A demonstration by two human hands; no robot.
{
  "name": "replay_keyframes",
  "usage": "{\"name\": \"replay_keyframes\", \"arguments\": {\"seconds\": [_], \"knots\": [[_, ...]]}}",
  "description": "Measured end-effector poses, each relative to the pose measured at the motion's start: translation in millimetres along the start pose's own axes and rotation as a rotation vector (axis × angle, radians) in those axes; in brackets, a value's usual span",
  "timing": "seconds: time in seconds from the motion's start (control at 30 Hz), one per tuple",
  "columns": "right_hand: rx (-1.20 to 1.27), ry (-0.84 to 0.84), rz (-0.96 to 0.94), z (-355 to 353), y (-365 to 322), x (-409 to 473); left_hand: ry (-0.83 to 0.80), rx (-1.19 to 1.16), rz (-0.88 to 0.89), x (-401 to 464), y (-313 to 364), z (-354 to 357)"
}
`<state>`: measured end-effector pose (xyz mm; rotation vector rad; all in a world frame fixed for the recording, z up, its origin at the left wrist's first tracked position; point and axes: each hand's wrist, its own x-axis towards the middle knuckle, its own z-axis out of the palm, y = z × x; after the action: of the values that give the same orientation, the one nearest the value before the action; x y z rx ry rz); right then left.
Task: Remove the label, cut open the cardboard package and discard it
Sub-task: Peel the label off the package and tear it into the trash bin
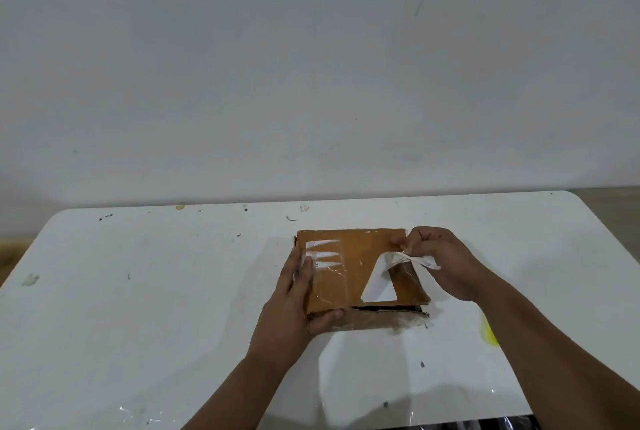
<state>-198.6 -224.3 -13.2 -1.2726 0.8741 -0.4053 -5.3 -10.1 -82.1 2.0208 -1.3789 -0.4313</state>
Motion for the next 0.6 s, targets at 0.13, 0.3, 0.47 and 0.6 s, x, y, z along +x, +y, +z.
{"name": "replay_keyframes", "arguments": {"seconds": [0.13,0.3,0.47,0.6], "knots": [[0.341,0.080,-0.070,-16.8,17.0,-0.1,0.011,-0.007,0.015,-0.9,-2.7,1.2],[0.537,0.079,-0.094,-17.3,16.6,-6.3,-0.013,0.024,-0.007,1.2,-0.1,-1.0],[0.770,0.167,-0.169,-25.2,9.4,-19.7,-0.048,0.018,-0.044,1.8,12.0,-5.9],[0.803,0.345,-0.172,-45.3,-1.3,-32.2,-0.077,0.030,-0.030,1.2,11.7,-6.8]]}}
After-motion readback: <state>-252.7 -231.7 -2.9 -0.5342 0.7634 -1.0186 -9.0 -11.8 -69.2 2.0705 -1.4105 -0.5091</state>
